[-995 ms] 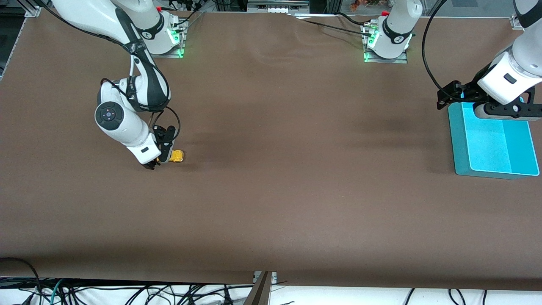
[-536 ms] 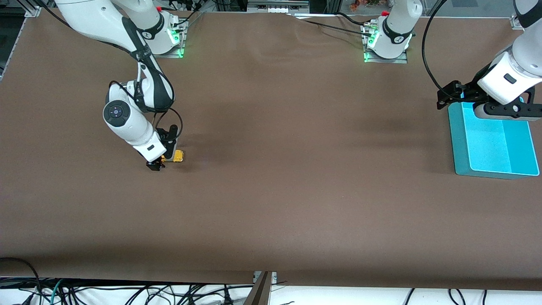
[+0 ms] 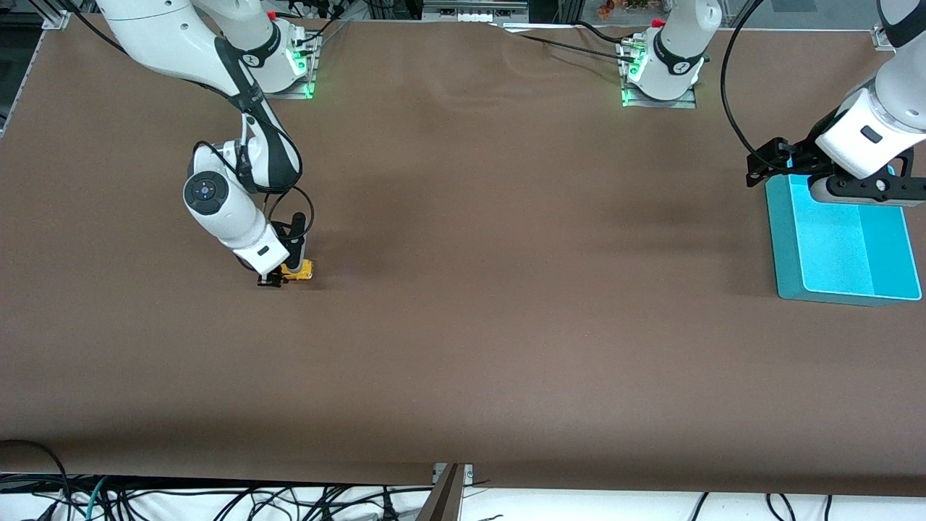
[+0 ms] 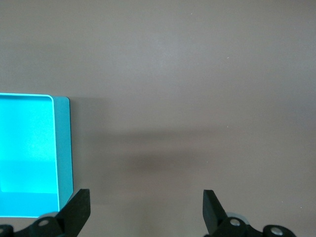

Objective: Wind and store yellow beetle car
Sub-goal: 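Lower the right gripper and close it on the yellow car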

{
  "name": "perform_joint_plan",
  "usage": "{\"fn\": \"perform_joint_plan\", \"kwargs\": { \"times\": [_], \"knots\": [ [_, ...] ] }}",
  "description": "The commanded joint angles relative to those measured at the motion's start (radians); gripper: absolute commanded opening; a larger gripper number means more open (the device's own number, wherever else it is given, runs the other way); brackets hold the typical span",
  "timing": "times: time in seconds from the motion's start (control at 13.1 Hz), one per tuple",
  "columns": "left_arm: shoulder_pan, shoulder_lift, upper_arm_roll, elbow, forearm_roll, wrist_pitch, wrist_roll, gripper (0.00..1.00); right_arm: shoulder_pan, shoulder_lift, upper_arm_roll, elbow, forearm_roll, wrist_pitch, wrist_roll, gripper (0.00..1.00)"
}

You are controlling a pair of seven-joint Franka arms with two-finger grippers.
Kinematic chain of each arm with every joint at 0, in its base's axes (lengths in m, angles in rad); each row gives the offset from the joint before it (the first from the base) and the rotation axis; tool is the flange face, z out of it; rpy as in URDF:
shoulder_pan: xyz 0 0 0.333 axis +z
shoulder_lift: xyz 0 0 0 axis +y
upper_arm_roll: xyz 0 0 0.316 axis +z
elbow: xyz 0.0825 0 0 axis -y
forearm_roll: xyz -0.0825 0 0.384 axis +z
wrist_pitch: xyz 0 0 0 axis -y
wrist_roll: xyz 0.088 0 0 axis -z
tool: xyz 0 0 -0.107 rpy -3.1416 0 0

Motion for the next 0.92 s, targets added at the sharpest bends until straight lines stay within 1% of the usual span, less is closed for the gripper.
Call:
{"fn": "perform_joint_plan", "kwargs": {
  "times": [0.0, 0.15, 0.54, 0.84],
  "knots": [
    [0.005, 0.007, -0.006, 0.021, -0.005, -0.017, -0.010, 1.00, -0.004, -0.008, 0.005, -0.012, -0.003, 0.014, -0.018, 0.38],
    [0.005, 0.007, -0.006, 0.022, -0.005, -0.017, -0.010, 1.00, -0.004, -0.005, 0.007, -0.012, -0.002, 0.015, -0.018, 0.35],
    [0.005, 0.007, -0.005, 0.021, -0.005, -0.017, -0.010, 1.00, -0.021, 0.005, 0.004, -0.015, 0.000, 0.018, -0.046, 0.35],
    [0.005, 0.009, -0.006, 0.022, -0.005, -0.017, -0.010, 1.00, -0.140, 0.025, 0.005, -0.015, -0.002, 0.030, -0.210, 0.35]
  ]
}}
